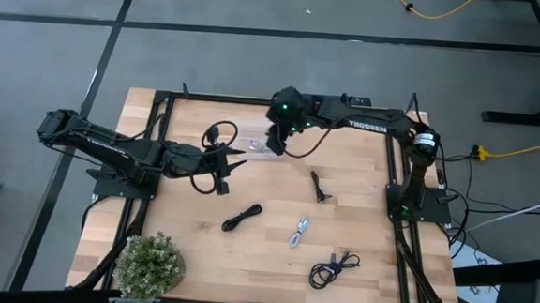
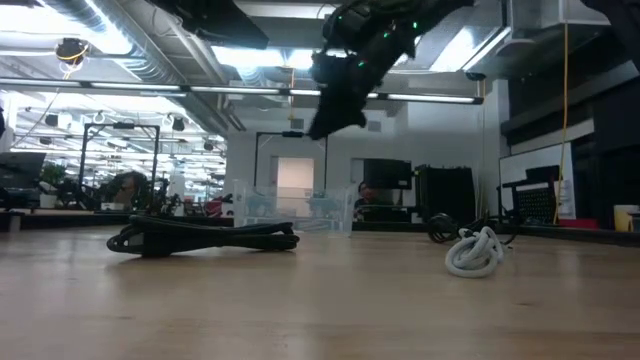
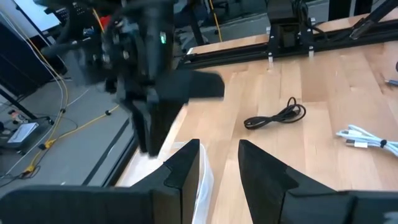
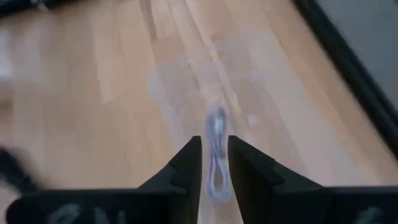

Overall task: Pick and place USB-C Cables
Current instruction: Put the top right black charger cable into the transparent bin

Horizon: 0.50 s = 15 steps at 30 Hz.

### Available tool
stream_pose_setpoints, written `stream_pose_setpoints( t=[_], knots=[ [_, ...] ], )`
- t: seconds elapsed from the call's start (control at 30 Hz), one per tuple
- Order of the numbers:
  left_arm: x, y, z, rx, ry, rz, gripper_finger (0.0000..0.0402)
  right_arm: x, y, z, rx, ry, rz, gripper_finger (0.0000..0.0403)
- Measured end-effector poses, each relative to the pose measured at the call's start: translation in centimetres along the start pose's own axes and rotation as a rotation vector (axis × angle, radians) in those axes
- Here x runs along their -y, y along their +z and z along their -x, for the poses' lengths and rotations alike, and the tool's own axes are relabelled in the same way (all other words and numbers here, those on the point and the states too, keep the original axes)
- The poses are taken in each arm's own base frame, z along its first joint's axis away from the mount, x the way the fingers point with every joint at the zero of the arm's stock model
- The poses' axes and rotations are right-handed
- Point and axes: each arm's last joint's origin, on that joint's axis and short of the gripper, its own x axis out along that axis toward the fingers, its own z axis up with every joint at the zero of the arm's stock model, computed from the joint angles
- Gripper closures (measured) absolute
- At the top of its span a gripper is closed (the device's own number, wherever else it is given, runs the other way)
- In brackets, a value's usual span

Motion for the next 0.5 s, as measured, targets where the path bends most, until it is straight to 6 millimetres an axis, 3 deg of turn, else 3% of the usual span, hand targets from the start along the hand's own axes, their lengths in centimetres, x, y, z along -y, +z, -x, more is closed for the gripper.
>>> stream_pose_setpoints(
  t=[0.1, 0.27, 0.5],
  knots=[
    [0.0, -0.1, 0.0, -0.006, -0.001, -0.004, 0.0296, -0.1, -1.6, 1.8, -0.234, -0.027, -0.087, 0.0323],
    [0.0, -0.1, 0.0, -0.009, 0.0, -0.005, 0.0296, -1.9, -6.3, 3.5, -0.652, -0.162, -0.193, 0.0323],
    [0.0, -0.1, 0.0, -0.009, 0.002, -0.004, 0.0296, -4.6, -10.5, 2.7, -0.723, -0.402, -0.26, 0.0323]
  ],
)
